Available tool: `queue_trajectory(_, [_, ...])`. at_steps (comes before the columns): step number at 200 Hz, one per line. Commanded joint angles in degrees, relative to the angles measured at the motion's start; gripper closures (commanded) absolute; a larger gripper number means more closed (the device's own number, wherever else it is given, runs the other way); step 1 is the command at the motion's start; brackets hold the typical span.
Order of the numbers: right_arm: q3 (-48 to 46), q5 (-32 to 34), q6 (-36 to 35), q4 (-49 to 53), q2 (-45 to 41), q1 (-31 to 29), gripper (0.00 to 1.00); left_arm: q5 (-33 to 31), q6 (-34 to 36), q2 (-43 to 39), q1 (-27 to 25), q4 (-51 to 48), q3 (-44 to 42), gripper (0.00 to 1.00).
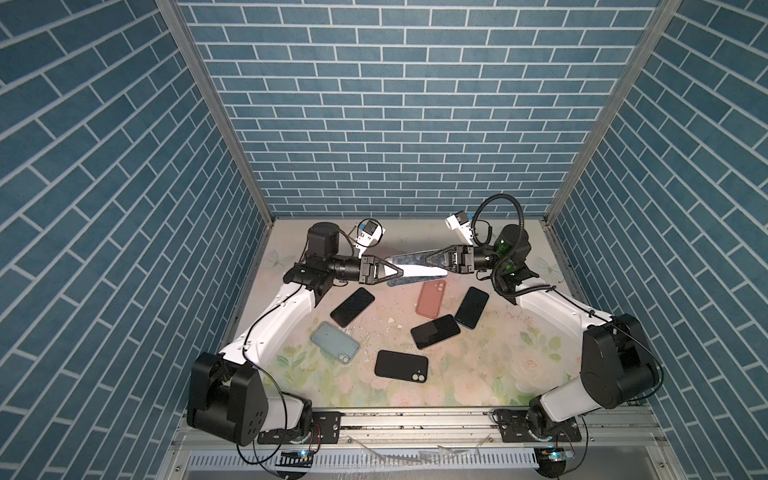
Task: Put the phone into the phone case
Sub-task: 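Open the left gripper and draw it back while the right gripper holds the phone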
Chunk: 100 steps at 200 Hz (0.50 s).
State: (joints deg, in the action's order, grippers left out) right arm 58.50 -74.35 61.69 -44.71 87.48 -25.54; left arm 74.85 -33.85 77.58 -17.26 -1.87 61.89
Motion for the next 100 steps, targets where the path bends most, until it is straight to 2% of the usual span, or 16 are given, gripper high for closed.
queue_trajectory(1, [-0.43,-1.33,-0.06,-4.51,0.23,-0.27,1.00,-3.12,-0.83,-0.24,0.70,1.87,-0.63,0.67])
queue_trajectory(14, [-0.74,-0.21,-0.07,-4.35,-0.01,0.47,1.00,-5.81,-0.78,-0.76,1.54,0.81,-0.69,0.60])
queue_trajectory(42, [-2.03,3.95,-1.77,-2.12,-1.57,2.54,1.00,-12.68,-0.95,-3.47,5.04,-2.36,-1.96,0.56])
queue_trajectory(50, [-2.09,5.28,-3.93,1.35,-2.36,2.92,1.00,-15.26,-0.79,-4.75,6.27,-3.96,-2.50,0.56])
queue_trajectory(63, [-1.65,8.07,-11.51,11.37,-4.34,3.11,1.00,-21.46,0.45,-7.06,8.57,-9.67,-2.91,0.55])
queue_trajectory(74, [-0.73,12.28,-19.57,23.22,-6.36,3.05,1.00,-28.08,2.54,-9.01,9.55,-16.98,-2.56,0.56])
queue_trajectory(83, [-0.15,16.22,-25.68,31.02,-7.69,3.01,1.00,-36.64,3.94,-10.27,9.71,-24.09,-1.93,0.56])
queue_trajectory(100, [-0.31,20.21,-29.67,35.87,-9.14,3.00,1.00,-52.34,4.41,-12.23,9.70,-36.06,-1.38,0.58])
